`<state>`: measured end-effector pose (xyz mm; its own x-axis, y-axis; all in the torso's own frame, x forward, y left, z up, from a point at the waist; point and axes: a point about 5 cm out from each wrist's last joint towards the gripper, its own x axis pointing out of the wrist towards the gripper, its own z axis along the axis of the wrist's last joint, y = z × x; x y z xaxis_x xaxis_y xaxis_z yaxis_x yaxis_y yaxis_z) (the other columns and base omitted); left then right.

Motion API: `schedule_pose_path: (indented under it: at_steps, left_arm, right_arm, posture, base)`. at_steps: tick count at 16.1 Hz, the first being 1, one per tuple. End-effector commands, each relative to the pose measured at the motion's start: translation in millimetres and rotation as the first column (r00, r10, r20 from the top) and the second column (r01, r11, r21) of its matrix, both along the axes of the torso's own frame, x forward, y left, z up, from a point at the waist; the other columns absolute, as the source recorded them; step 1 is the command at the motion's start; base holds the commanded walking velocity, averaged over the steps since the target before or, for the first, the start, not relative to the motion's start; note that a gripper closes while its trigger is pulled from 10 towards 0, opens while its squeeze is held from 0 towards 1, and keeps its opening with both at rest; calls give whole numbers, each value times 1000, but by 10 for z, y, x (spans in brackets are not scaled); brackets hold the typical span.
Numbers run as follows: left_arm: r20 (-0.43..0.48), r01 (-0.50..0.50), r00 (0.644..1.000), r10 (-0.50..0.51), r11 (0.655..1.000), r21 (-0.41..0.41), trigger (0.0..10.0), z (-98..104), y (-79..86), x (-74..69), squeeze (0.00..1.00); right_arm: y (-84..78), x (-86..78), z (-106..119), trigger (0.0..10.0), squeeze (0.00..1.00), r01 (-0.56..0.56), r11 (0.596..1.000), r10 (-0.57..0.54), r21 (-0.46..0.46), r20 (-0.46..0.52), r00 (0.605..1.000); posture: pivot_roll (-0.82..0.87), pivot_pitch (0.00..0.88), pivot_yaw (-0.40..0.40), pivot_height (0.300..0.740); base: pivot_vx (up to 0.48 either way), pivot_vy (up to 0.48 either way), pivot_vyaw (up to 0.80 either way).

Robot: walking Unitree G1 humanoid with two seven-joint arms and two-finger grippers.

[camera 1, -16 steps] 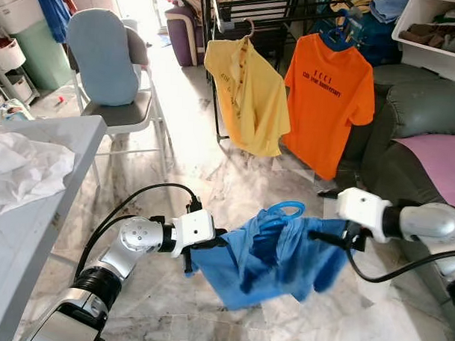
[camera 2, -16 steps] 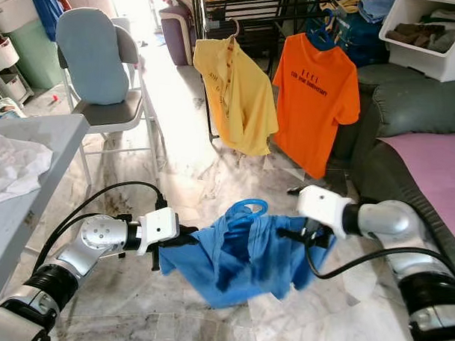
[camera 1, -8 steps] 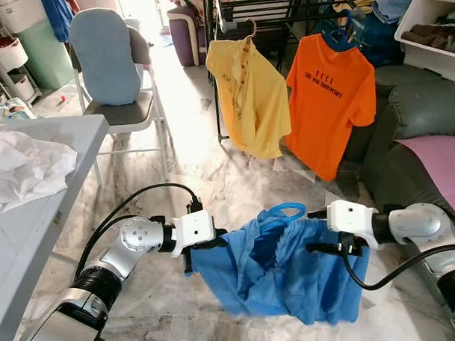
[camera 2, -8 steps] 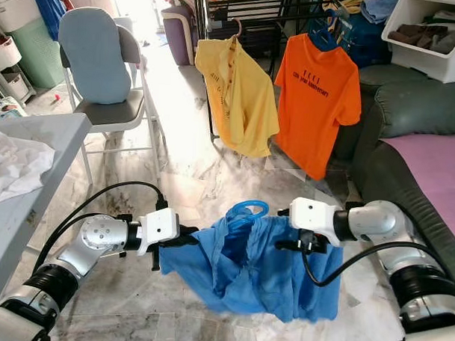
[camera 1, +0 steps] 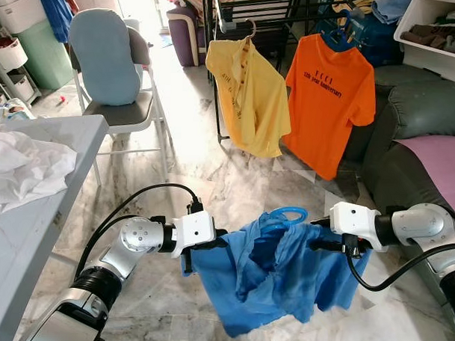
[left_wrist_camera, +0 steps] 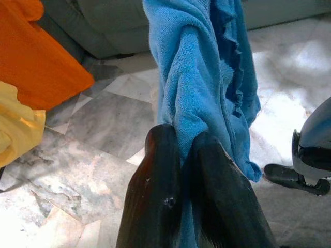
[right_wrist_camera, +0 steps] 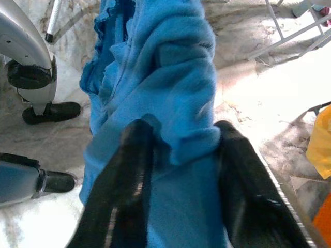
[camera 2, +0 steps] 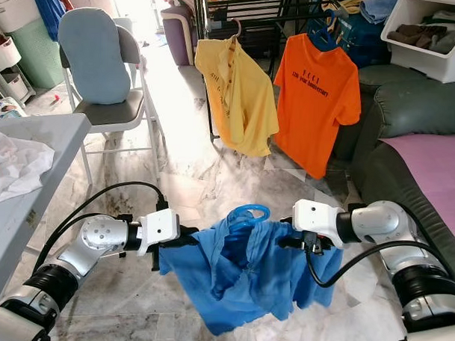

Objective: Hang hanger

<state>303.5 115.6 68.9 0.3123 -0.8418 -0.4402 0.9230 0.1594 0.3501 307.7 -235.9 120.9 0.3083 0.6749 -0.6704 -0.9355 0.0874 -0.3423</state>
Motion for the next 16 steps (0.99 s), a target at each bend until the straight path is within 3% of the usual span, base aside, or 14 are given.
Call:
schedule_pose_path:
  at_steps: [1,14,15,16]
  left_arm:
    - [39,-4,999,5,1000,-14,0,70,-2,38,0]
    - [67,-55,996,55,998,4,0,58,49,82,0]
    - [73,-70,995,69,998,8,1059,48,62,85,0]
    - [54,-111,992,111,994,-7,10000,43,92,106,1000]
  right_arm:
    - [36,10,19,0,0,-27,1000,27,9,-11,1000]
    - [27,61,57,0,0,12,999,-12,39,11,1000]
    - [44,82,66,0,0,28,998,-30,59,30,999]
    - [62,91,48,0,0,43,997,-46,70,45,998]
  posture:
    - [-157,0,63,740]
    - [-158,0,63,740]
    - [-156,0,62,740]
    - [-155,0,64,740]
  base:
    - [0,0,0]
    - [0,0,0]
    - [0,0,0]
    - [0,0,0]
